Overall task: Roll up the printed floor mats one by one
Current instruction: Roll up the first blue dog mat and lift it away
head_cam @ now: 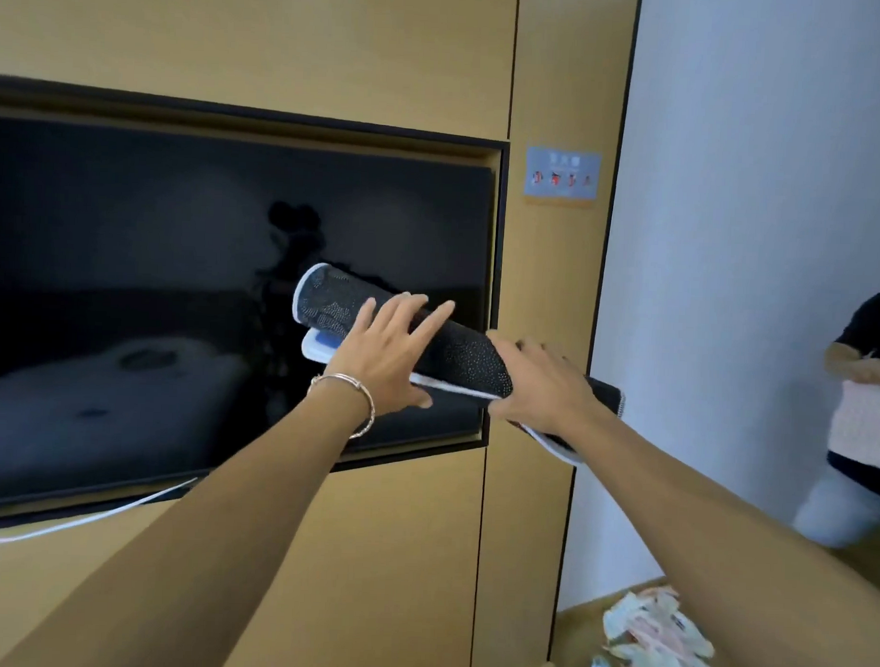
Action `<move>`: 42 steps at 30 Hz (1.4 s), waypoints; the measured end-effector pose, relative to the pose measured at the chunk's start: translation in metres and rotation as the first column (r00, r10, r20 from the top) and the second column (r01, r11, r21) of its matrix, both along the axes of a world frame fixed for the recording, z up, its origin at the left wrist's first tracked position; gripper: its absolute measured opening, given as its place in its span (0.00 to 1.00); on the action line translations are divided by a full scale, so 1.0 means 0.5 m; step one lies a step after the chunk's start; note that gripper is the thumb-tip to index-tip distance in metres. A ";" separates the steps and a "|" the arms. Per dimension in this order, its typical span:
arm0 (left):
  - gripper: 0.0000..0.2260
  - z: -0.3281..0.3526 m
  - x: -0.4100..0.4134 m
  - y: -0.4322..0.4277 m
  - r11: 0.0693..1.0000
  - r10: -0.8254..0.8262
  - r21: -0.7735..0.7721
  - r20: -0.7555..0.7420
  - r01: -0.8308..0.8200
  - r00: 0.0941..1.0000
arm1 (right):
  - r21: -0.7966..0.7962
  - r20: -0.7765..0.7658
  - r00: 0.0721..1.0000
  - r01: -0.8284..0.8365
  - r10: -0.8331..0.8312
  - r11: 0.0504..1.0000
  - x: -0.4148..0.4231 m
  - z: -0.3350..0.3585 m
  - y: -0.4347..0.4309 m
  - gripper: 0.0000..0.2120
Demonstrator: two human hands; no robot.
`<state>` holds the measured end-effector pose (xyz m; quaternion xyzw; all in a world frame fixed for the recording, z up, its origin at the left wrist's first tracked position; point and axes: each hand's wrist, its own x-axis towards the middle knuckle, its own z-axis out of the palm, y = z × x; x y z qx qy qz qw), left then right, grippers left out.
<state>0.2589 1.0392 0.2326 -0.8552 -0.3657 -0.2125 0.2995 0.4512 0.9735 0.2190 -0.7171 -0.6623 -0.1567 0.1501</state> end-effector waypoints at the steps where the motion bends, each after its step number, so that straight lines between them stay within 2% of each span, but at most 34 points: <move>1: 0.54 -0.006 0.007 0.025 0.996 0.071 0.053 -0.110 -0.066 0.991 | -0.016 0.023 0.999 -0.030 0.030 0.999 0.008 -0.007 0.019 0.42; 3: 0.57 -0.020 0.022 0.076 0.985 0.167 0.071 -0.216 -0.155 0.962 | -0.045 0.069 0.994 -0.086 0.089 0.995 0.031 -0.026 0.057 0.43; 6: 0.53 -0.055 0.055 0.149 0.976 0.184 -0.059 -0.283 -0.209 0.941 | -0.094 0.086 0.983 -0.156 0.165 0.983 0.094 -0.066 0.121 0.43; 11: 0.46 -0.194 0.164 0.255 0.946 0.128 -0.248 -0.311 -0.210 0.942 | -0.234 0.050 0.954 -0.276 0.295 0.932 0.254 -0.175 0.258 0.43; 14: 0.43 -0.315 0.263 0.338 0.904 0.131 -0.353 -0.312 -0.243 0.941 | -0.299 0.014 0.935 -0.334 0.354 0.894 0.371 -0.289 0.379 0.43; 21: 0.38 -0.642 0.516 0.515 0.707 0.034 -0.639 -0.398 -0.303 0.917 | -0.597 -0.165 0.926 -0.367 0.339 0.713 0.605 -0.653 0.572 0.40; 25: 0.40 -0.847 0.573 0.577 0.517 0.011 -0.786 -0.390 -0.340 0.921 | -0.674 -0.191 0.920 -0.376 0.342 0.635 0.654 -0.843 0.638 0.41; 27: 0.40 -0.959 0.592 0.599 0.454 -0.001 -0.811 -0.414 -0.369 0.910 | -0.696 -0.194 0.922 -0.371 0.336 0.615 0.667 -0.955 0.660 0.41; 30: 0.38 -1.139 0.616 0.630 0.422 -0.010 -0.818 -0.436 -0.392 0.900 | -0.699 -0.217 0.930 -0.361 0.298 0.617 0.686 -1.142 0.676 0.41; 38: 0.31 -1.642 0.640 0.637 0.437 0.113 -0.697 -0.584 -0.568 0.804 | -0.684 -0.202 0.950 -0.312 0.240 0.660 0.678 -1.661 0.685 0.37; 42: 0.31 -1.878 0.642 0.639 0.348 0.196 -0.720 -0.571 -0.601 0.797 | -0.646 -0.183 0.944 -0.325 0.273 0.691 0.674 -1.897 0.690 0.35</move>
